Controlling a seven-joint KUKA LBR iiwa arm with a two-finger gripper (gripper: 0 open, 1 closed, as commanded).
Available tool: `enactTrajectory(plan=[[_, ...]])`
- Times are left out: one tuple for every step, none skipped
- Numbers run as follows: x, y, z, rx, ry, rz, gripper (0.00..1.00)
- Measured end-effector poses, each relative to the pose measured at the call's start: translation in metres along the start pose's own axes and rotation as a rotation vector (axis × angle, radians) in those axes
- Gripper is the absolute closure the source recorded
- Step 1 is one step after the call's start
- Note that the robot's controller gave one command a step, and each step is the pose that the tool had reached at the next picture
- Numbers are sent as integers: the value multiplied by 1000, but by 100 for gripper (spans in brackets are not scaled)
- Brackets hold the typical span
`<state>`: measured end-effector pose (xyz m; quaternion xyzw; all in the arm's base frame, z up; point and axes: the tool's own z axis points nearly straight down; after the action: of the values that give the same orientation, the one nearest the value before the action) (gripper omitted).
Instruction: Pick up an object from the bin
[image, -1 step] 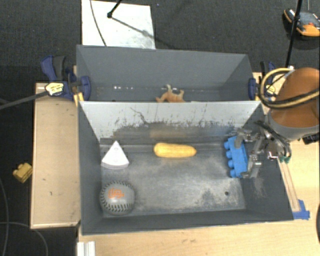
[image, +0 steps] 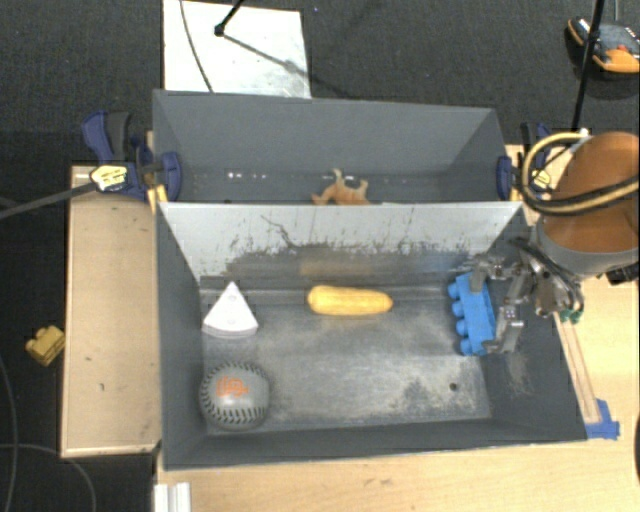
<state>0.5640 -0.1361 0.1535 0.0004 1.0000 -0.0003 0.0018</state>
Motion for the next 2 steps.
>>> enactTrajectory(plan=[[-17, -10, 58, -1, -2, -308, 0], [-20, -6, 31, -5, 3, -580, 0]])
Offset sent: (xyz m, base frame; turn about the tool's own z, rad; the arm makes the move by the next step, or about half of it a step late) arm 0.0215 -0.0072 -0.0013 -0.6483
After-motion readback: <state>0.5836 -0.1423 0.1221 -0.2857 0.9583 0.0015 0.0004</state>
